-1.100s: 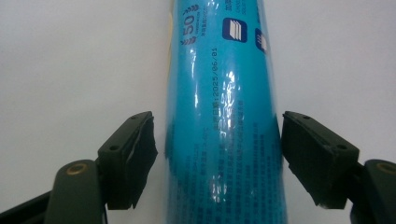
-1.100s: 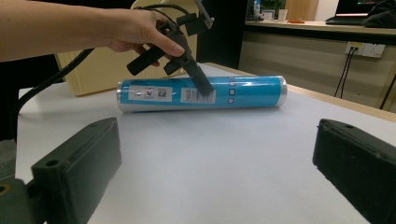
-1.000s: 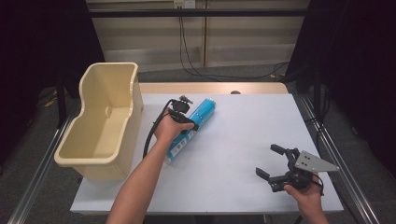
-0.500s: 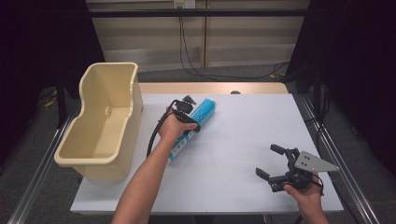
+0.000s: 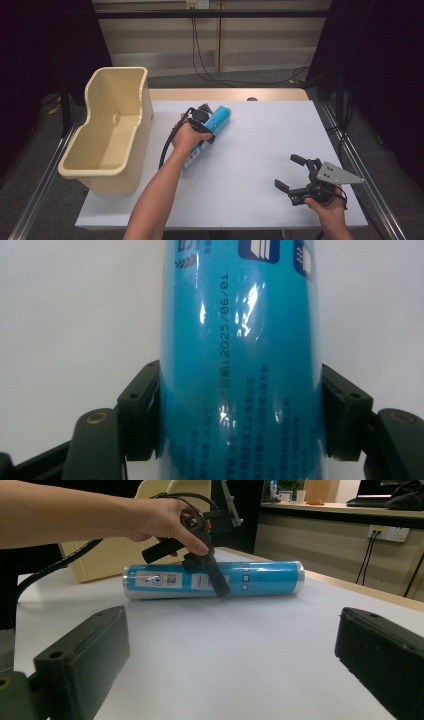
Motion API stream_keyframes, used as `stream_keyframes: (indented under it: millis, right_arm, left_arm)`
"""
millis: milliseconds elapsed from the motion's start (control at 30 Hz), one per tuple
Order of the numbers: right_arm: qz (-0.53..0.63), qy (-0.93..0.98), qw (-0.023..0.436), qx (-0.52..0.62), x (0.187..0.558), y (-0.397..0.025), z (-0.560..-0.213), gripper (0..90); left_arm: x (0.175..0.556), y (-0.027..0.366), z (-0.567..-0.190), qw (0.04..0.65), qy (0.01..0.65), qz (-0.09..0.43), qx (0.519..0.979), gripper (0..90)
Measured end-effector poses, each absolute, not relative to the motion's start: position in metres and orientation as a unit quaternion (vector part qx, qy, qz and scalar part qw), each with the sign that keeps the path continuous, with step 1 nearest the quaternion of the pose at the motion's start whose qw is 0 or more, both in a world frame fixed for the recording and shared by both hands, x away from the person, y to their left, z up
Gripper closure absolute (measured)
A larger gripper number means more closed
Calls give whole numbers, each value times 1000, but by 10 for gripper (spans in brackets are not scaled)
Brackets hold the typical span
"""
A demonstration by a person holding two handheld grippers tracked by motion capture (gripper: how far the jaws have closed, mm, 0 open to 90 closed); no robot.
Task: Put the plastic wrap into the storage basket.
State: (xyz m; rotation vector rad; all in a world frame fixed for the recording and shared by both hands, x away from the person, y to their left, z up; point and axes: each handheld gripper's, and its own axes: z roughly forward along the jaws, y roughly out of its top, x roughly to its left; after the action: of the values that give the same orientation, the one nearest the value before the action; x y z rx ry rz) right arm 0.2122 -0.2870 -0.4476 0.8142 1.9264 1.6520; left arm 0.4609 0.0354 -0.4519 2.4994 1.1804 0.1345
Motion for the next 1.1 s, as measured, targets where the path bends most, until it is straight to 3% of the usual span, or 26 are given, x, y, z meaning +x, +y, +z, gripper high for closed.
stream_keyframes:
  millis: [467, 1100]
  right_arm:
    - [602, 703, 233, 299, 213, -288, -448, 9]
    - [603, 701, 236, 300, 212, -287, -448, 8]
  left_arm:
    - [455, 41, -423, 177, 458, -1, 871, 323]
    - [442, 60, -334, 183, 479, 9, 859, 322]
